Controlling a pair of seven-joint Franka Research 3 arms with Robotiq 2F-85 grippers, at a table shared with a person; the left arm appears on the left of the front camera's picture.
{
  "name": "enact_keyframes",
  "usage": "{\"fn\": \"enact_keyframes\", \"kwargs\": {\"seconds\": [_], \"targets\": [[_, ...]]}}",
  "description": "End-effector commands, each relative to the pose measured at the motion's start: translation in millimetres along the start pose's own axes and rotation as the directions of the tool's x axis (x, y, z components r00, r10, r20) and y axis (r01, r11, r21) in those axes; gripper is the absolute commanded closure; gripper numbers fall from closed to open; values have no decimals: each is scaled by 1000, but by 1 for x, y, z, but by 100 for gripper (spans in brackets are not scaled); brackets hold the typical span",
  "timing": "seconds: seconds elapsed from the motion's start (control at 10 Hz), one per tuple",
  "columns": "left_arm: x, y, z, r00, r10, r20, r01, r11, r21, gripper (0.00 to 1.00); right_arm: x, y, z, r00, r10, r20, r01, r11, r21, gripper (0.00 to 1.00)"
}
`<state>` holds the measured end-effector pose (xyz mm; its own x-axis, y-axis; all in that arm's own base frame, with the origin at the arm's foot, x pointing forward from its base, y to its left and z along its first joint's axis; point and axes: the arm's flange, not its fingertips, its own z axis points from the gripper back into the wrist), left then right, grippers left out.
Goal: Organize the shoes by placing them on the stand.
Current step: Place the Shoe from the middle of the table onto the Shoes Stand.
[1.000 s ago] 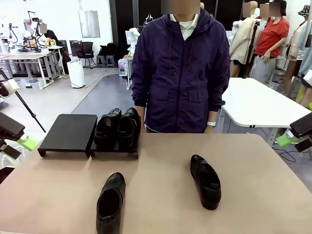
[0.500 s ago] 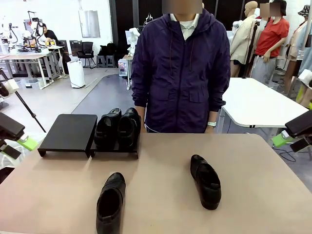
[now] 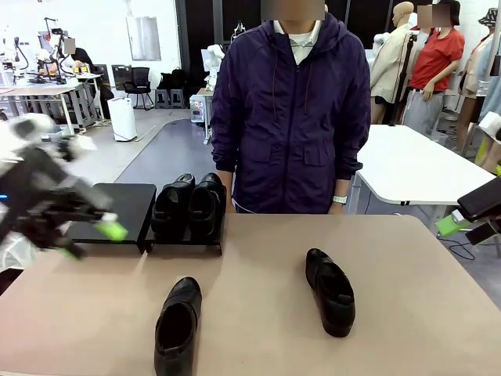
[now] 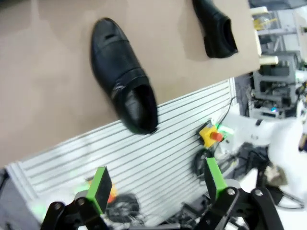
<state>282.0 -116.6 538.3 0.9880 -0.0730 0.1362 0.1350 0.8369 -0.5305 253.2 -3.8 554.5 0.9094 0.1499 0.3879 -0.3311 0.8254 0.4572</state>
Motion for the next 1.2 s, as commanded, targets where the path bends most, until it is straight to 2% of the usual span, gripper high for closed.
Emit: {"fn": "enact_keyframes", "kwargs": {"seconds": [0.0, 0.1, 0.2, 0.3, 0.4, 0.5, 0.6, 0.7, 0.8, 0.9, 1.1], "targets": [[47, -65, -55, 975, 212, -61, -202, 969, 141, 0, 1, -1, 1, 1000, 16, -1, -16, 1000, 15, 0], [54, -81, -81, 956, 291, -31, -279, 938, 206, 0, 1, -1, 1, 1000, 16, -1, -16, 1000, 15, 0], [59, -93, -111, 941, 333, -63, -306, 915, 263, 0, 1, -1, 1, 1000, 16, -1, -16, 1000, 15, 0], [66, -98, -135, 937, 349, -33, -319, 888, 330, 0, 1, -1, 1, 1000, 16, -1, -16, 1000, 15, 0], [73, -99, -139, 936, 352, -16, -326, 882, 339, 0, 1, -1, 1, 1000, 16, -1, -16, 1000, 15, 0], [80, -94, -110, 971, 237, -13, -219, 913, 343, 0, 1, -1, 1, 1000, 16, -1, -16, 1000, 15, 0], [59, -97, -149, 939, 342, -24, -318, 896, 311, 0, 1, -1, 1, 1000, 16, -1, -16, 1000, 15, 0], [59, -97, -149, 939, 342, -24, -318, 896, 311, 0, 1, -1, 1, 1000, 16, -1, -16, 1000, 15, 0], [75, -92, -140, 947, 320, -15, -297, 894, 335, 0, 1, -1, 1, 1000, 16, -1, -16, 1000, 15, 0], [78, -91, -159, 975, 221, -24, -198, 914, 353, 0, 1, -1, 1, 1000, 16, -1, -16, 1000, 15, 0], [71, -75, -189, 982, 181, -57, -146, 911, 387, 0, 1, -1, 1, 1000, 16, -1, -16, 1000, 15, 0]]}}
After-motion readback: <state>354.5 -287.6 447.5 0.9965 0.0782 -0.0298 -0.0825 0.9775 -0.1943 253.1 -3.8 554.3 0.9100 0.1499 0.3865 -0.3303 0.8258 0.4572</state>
